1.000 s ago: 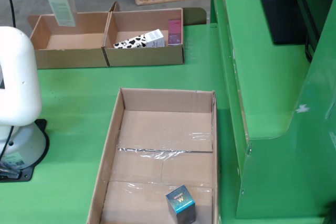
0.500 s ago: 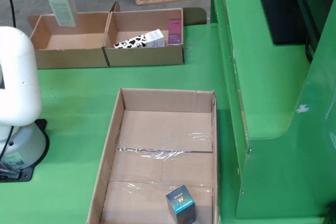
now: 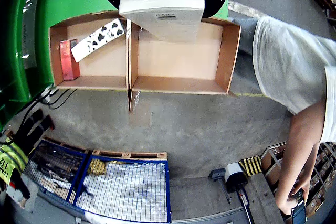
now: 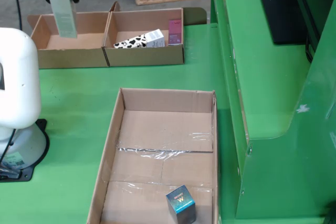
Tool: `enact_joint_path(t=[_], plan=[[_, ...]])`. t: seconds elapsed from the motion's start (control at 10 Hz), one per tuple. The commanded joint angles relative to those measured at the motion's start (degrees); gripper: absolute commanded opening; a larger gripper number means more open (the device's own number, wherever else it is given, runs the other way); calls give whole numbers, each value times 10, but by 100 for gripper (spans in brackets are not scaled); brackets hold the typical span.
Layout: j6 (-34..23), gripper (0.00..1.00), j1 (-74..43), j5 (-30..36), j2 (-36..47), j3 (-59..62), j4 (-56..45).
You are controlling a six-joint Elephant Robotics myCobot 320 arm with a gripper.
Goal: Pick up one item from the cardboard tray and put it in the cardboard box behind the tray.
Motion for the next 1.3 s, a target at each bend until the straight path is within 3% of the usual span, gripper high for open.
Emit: enact_joint_path(t=[0.0,1.2], plan=[[-61,0,-78,49,-28,15,21],[-82,0,-102,66,-48,15,25]])
